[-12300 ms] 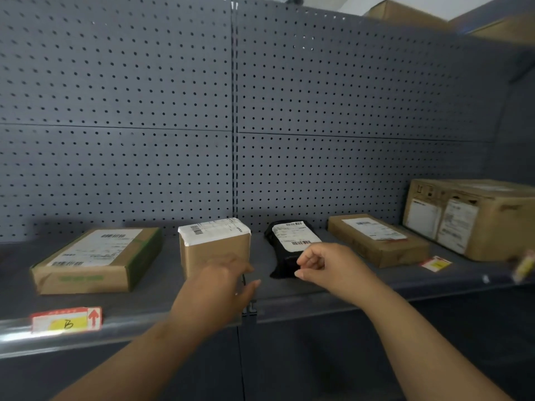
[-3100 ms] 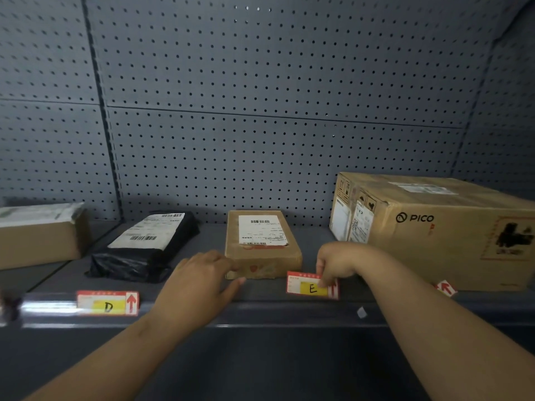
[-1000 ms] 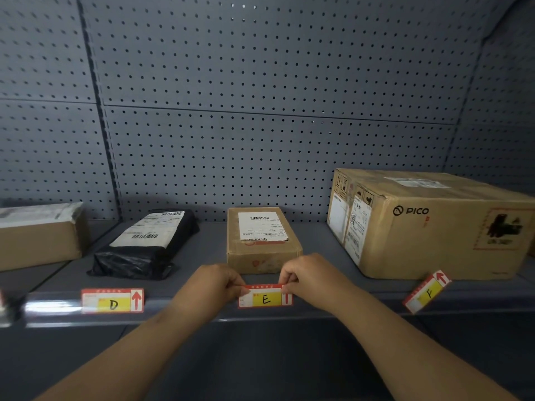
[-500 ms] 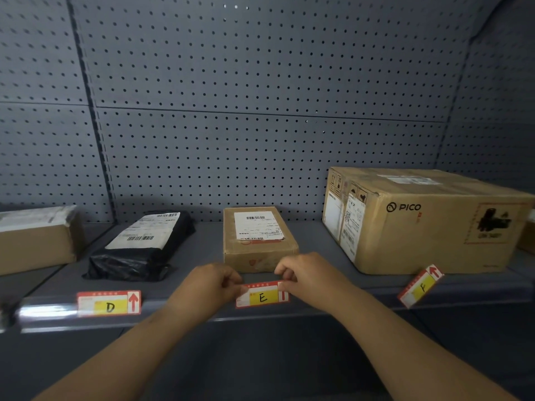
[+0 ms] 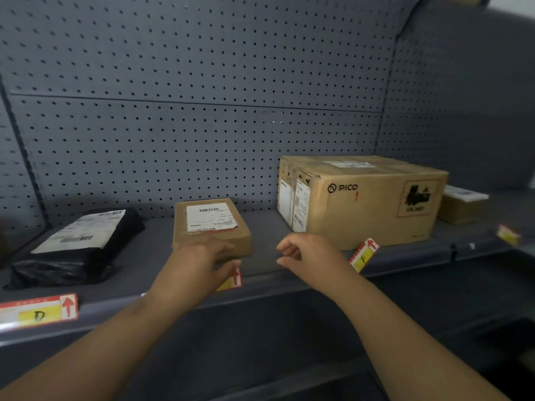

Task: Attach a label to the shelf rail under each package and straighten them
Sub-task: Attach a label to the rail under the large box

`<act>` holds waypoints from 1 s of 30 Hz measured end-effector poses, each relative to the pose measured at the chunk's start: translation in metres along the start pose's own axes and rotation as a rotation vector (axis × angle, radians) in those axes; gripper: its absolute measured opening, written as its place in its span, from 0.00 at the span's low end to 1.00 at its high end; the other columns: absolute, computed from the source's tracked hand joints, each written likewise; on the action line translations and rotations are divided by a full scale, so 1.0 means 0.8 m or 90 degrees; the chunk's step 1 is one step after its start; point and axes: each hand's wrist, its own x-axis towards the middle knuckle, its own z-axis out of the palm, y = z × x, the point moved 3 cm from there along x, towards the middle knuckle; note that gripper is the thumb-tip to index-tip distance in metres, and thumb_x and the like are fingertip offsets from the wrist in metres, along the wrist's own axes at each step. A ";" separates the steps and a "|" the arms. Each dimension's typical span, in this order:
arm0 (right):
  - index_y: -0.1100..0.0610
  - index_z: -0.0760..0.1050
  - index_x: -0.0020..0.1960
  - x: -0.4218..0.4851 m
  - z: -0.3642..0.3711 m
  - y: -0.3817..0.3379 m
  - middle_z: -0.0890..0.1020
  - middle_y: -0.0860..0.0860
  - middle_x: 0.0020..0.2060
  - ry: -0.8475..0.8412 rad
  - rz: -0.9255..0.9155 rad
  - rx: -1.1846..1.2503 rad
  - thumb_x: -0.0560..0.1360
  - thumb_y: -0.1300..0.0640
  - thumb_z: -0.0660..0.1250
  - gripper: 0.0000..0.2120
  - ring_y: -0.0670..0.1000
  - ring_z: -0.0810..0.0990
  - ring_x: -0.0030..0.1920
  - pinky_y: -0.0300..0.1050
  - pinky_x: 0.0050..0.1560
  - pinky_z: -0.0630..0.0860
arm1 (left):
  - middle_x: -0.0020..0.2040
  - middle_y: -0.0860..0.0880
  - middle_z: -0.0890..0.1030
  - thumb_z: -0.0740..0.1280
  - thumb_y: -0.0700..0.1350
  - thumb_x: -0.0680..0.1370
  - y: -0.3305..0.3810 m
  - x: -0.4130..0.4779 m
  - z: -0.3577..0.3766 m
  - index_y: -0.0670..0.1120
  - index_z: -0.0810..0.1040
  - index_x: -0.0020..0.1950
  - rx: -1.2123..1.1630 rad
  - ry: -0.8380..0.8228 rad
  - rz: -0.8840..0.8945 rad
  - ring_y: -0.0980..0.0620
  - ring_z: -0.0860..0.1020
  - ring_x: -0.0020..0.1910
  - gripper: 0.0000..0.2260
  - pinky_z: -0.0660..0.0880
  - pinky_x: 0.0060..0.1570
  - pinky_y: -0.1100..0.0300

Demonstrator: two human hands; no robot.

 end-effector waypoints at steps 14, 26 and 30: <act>0.53 0.76 0.61 -0.018 -0.094 0.147 0.78 0.50 0.57 0.055 0.061 -0.137 0.79 0.57 0.61 0.12 0.50 0.76 0.55 0.44 0.54 0.73 | 0.43 0.46 0.83 0.65 0.54 0.68 0.134 0.042 0.099 0.47 0.81 0.48 0.029 -0.006 0.079 0.45 0.80 0.44 0.15 0.78 0.44 0.51; 0.56 0.79 0.58 -0.012 -0.111 0.230 0.78 0.52 0.51 -0.071 -0.100 -0.165 0.79 0.59 0.59 0.12 0.51 0.76 0.52 0.47 0.52 0.74 | 0.45 0.47 0.80 0.69 0.48 0.71 0.219 0.062 0.175 0.49 0.78 0.52 0.139 0.007 0.017 0.45 0.77 0.43 0.11 0.73 0.41 0.52; 0.56 0.80 0.51 -0.009 -0.119 0.245 0.79 0.50 0.48 -0.059 -0.106 -0.151 0.79 0.57 0.61 0.09 0.49 0.76 0.48 0.41 0.47 0.73 | 0.47 0.48 0.79 0.70 0.46 0.70 0.229 0.060 0.189 0.49 0.78 0.52 0.159 0.018 -0.023 0.46 0.77 0.44 0.12 0.74 0.42 0.52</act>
